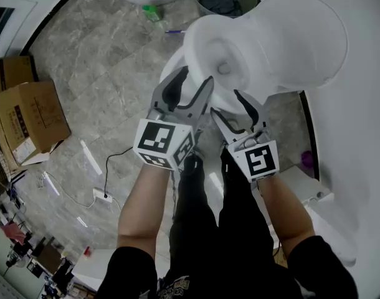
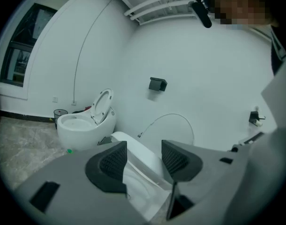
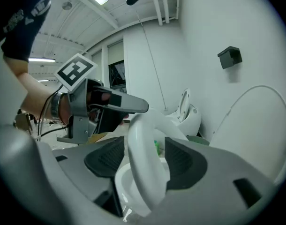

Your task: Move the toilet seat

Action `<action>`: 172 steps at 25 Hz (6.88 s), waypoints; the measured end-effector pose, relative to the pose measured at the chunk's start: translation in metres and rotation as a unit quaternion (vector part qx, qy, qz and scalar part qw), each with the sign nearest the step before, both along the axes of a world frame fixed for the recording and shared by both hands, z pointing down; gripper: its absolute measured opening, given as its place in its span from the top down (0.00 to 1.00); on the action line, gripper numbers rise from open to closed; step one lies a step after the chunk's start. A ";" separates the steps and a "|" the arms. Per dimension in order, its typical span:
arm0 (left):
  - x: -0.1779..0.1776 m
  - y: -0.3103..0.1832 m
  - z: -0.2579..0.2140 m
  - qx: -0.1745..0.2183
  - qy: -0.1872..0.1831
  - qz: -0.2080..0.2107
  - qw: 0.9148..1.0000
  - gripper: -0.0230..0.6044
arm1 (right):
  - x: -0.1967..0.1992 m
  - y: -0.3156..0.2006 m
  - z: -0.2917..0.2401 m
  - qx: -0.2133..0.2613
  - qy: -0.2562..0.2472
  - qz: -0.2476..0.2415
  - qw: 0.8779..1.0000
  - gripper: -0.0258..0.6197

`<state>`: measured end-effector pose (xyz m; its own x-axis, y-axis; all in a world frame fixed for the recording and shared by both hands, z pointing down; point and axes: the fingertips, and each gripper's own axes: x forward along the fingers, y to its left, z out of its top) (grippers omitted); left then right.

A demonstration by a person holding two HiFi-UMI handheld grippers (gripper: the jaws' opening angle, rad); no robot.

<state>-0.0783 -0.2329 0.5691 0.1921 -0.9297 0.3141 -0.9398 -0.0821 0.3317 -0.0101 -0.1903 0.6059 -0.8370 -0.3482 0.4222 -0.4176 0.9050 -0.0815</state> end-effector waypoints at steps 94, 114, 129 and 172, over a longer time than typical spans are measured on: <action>0.212 -0.205 -0.191 0.052 -0.114 0.250 0.960 0.95 | 0.236 -0.240 -0.205 0.073 -0.034 0.251 0.965 0.95; 0.058 0.027 -0.250 0.059 -0.124 -0.010 0.991 0.95 | 0.117 -0.091 -0.274 0.072 -0.088 0.057 0.992 0.95; -0.036 0.200 -0.250 0.083 -0.099 0.088 0.988 0.95 | 0.044 0.108 -0.276 0.074 -0.076 0.181 0.978 0.95; 0.208 0.418 -0.258 0.073 -0.112 0.079 0.988 0.95 | 0.263 0.326 -0.307 0.079 -0.116 0.161 0.977 0.95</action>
